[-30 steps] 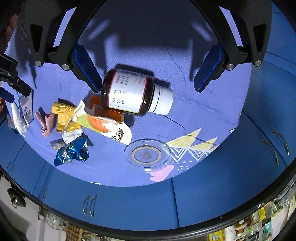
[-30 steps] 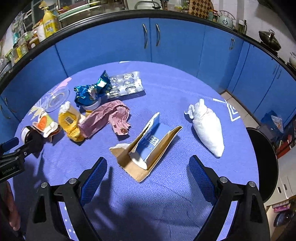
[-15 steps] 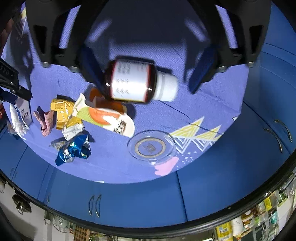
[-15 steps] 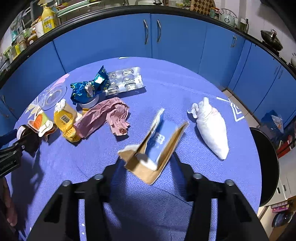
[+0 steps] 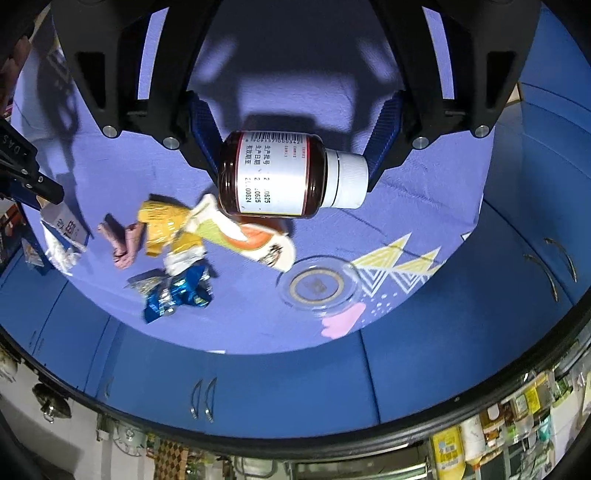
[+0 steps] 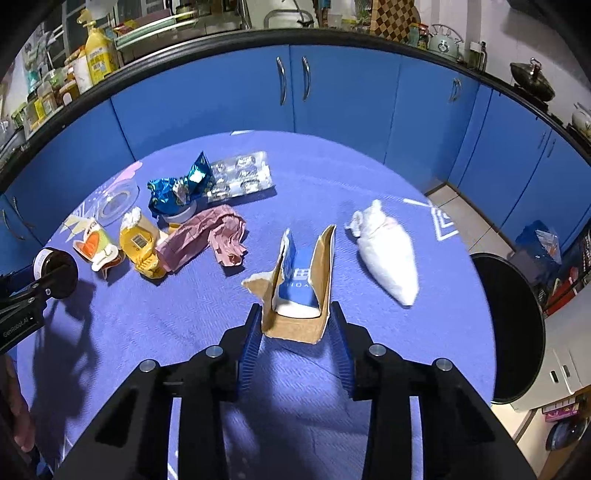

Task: Collect trash
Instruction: 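Grasp the brown medicine bottle with the left tool while the right tool grasps the torn cardboard box, then carry both items over the black bin while the right tool releases the cardboard box inside, then open the left tool to drop the medicine bottle into the bin, then move both tools back over the table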

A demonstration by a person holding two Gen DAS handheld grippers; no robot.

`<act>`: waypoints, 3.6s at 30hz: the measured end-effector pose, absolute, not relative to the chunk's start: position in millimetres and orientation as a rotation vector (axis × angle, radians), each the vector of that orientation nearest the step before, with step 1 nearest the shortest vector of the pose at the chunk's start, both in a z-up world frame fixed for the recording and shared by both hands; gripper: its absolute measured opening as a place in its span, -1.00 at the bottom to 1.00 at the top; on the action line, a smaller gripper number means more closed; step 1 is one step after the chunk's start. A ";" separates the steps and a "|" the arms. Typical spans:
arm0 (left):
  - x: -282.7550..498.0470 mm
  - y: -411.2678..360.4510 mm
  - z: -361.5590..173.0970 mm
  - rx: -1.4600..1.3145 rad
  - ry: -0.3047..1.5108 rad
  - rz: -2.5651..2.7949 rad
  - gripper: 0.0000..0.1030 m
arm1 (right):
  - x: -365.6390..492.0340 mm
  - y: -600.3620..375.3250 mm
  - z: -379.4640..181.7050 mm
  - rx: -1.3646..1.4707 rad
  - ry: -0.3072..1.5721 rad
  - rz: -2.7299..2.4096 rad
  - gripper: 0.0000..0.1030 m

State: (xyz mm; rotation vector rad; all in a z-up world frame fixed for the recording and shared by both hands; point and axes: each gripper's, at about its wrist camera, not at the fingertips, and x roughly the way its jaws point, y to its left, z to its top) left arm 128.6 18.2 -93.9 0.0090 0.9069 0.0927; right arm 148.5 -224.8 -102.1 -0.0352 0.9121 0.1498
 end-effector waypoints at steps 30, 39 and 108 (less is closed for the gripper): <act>121.2 -138.8 -46.5 0.173 0.818 -0.106 0.36 | 95.6 -324.3 -65.0 0.064 0.777 0.076 -0.36; 131.9 -185.6 -46.3 0.215 0.824 -0.172 0.36 | 96.3 -360.6 -63.8 0.094 0.752 0.022 -0.36; 184.9 -329.1 -21.9 0.289 0.735 -0.373 0.63 | 107.8 -468.0 -55.6 0.056 0.641 -0.302 0.78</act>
